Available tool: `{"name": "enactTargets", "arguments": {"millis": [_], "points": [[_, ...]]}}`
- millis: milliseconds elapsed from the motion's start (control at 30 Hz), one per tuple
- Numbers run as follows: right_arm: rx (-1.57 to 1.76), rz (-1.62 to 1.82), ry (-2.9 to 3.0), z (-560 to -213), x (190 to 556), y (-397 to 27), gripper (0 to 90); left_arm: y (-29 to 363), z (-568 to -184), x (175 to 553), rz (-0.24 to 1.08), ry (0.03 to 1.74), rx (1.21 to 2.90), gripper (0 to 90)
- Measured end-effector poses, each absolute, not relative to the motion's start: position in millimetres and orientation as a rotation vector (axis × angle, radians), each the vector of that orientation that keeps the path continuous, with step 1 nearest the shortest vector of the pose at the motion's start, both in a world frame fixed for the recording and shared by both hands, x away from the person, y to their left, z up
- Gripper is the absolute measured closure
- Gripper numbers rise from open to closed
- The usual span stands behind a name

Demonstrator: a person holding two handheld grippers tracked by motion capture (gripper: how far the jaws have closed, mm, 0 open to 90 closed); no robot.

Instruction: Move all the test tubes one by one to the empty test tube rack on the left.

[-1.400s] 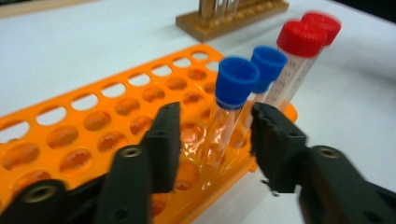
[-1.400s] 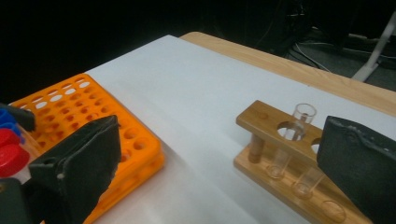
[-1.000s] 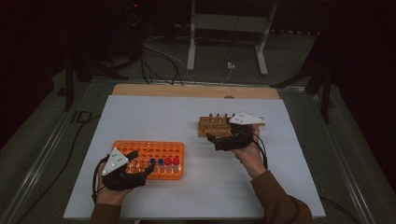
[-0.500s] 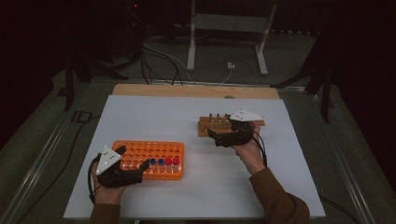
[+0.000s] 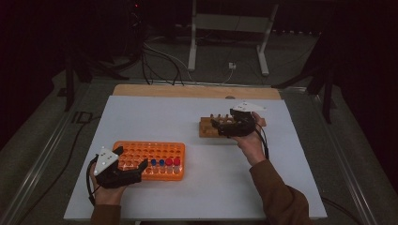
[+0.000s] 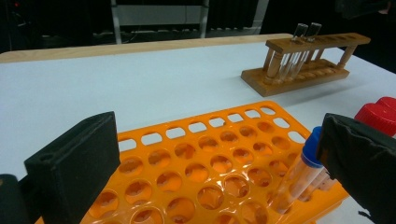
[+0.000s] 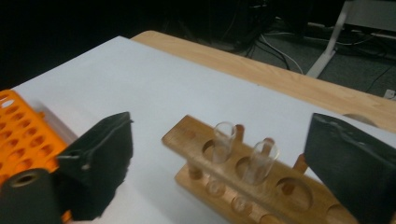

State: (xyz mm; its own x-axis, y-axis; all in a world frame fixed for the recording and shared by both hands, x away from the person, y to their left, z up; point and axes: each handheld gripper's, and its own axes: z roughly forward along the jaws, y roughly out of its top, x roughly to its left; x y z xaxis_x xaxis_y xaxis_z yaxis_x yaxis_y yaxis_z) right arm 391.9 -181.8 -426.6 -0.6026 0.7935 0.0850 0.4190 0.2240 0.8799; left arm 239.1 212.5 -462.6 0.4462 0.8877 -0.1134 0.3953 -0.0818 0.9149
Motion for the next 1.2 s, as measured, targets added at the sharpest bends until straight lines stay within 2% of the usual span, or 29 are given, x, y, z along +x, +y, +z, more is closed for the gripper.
{"name": "enactTargets", "arguments": {"millis": [133,267,333,433,533,767,1200], "points": [[1.146,1.294,2.119,-430.4,399.6,-183.5,20.4,212.3,-463.2,239.1,0.604,1.126,1.674,0.4],[1.170,1.270,2.120,-437.0,404.7,-186.1,43.0,212.0,-463.6,239.2,0.605,1.127,1.674,0.4],[1.178,1.255,2.117,-439.9,406.9,-186.9,51.2,211.8,-463.7,239.2,0.607,1.127,1.678,0.4],[1.197,1.235,2.119,-444.0,409.4,-187.6,60.9,211.2,-464.0,239.3,0.607,1.126,1.682,0.5],[1.199,1.218,2.138,-448.6,411.6,-186.9,66.8,209.9,-464.5,239.4,0.605,1.126,1.686,0.5],[1.230,1.197,2.147,-456.5,415.0,-186.3,74.5,209.0,-465.0,239.6,0.610,1.124,1.693,0.5],[1.199,1.188,2.147,-458.6,415.2,-181.6,74.6,209.5,-464.7,239.2,0.623,1.127,1.685,0.5]]}}
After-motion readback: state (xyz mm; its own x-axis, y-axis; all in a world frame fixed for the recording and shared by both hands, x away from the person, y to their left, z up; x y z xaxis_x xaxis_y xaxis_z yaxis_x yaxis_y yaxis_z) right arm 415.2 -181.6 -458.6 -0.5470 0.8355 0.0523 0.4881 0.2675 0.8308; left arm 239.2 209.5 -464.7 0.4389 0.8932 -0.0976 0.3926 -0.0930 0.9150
